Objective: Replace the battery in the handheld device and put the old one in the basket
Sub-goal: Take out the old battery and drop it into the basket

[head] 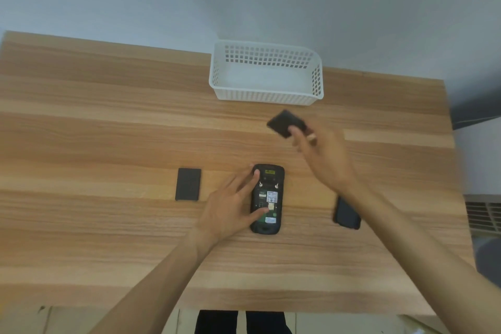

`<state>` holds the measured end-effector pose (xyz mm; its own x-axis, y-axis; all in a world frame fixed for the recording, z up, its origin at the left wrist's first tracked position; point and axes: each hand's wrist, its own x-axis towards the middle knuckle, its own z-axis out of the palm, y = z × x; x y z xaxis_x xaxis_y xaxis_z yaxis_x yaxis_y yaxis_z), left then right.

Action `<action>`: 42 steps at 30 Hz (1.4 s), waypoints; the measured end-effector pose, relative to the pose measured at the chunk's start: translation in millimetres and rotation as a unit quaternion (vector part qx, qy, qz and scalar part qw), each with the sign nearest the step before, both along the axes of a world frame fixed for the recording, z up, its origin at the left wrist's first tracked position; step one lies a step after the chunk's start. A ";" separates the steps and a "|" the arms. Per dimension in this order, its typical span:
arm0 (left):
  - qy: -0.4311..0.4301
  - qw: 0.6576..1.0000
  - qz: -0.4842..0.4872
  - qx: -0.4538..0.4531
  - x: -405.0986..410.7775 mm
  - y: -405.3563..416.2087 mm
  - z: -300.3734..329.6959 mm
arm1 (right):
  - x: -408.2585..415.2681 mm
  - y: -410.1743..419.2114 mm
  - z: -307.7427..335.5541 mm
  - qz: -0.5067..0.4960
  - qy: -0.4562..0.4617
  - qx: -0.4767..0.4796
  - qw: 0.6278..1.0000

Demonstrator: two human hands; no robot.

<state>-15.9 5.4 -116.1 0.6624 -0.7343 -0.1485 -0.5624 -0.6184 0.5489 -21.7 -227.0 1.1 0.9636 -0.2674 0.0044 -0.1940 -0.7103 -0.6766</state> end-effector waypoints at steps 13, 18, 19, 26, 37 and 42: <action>-0.008 1.000 0.018 -0.015 -5.5 0.9 -7.1 | 143.6 -56.8 -34.1 0.011 -0.019 -0.100 0.995; -0.007 0.999 0.031 -0.026 -7.8 -0.2 -7.7 | 163.2 -63.1 -56.6 0.018 0.060 -0.125 0.990; -0.006 0.999 0.033 -0.030 -8.5 -0.6 -7.5 | 164.0 -63.0 -59.3 0.007 0.075 -0.115 0.991; 0.003 0.997 0.047 -0.058 -9.7 -0.9 -8.8 | 166.6 -57.5 -54.6 -0.031 0.157 -0.043 0.986; 0.058 0.984 0.098 -0.136 5.1 19.6 6.3 | 91.1 -5.1 -14.8 -0.097 -0.104 0.011 0.990; -0.087 0.973 0.212 -0.031 25.1 58.0 3.8 | 9.6 29.3 -28.3 -0.113 -0.064 0.065 0.989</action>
<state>9.2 63.4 -112.2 0.9191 -0.3929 0.0289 -0.3511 -0.7838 0.5122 -12.1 -197.7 -27.2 0.8733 -0.4815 0.0743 -0.2441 -0.5644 -0.7886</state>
